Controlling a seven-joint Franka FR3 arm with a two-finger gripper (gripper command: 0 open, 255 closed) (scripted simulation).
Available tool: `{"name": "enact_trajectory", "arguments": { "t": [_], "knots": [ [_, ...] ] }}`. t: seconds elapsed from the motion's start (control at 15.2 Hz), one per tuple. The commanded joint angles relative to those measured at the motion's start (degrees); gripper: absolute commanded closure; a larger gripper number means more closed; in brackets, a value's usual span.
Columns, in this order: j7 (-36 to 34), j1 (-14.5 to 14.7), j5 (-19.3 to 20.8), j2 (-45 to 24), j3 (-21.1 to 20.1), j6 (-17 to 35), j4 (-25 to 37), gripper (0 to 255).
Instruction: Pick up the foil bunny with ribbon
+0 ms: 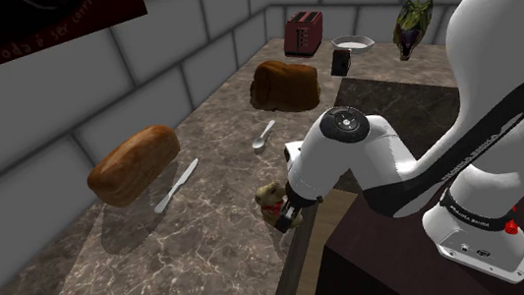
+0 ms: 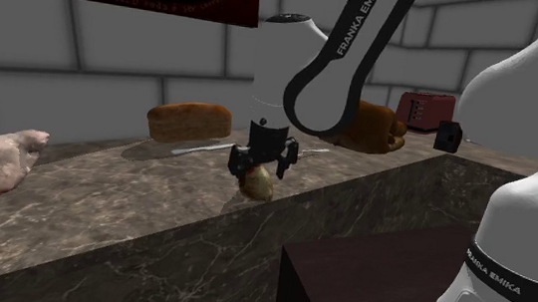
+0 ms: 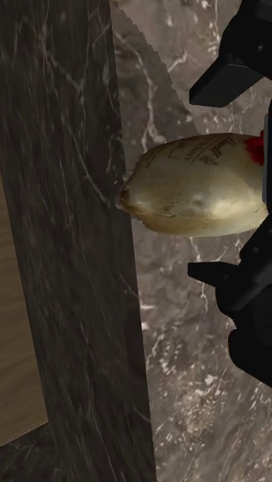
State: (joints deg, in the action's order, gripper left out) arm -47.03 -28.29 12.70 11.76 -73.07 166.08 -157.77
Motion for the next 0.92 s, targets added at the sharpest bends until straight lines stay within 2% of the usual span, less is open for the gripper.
{"name": "enact_trajectory", "arguments": {
  "t": [0.0, 0.07, 0.13, 0.66, 0.86],
  "knots": [
    [-1.2, -2.4, 1.2, -0.4, -2.4, 0.6, 0.0, 0],
    [-1.5, -3.1, 1.6, -0.5, -3.0, 0.6, 0.1, 255],
    [-1.3, -2.4, 1.2, -0.4, -2.4, 0.6, 0.0, 255],
    [-1.2, -2.4, 1.2, -0.4, -2.4, 0.6, 0.1, 255],
    [3.5, 8.7, -4.4, 1.6, 7.7, -2.1, 0.0, 255]
  ]
}}
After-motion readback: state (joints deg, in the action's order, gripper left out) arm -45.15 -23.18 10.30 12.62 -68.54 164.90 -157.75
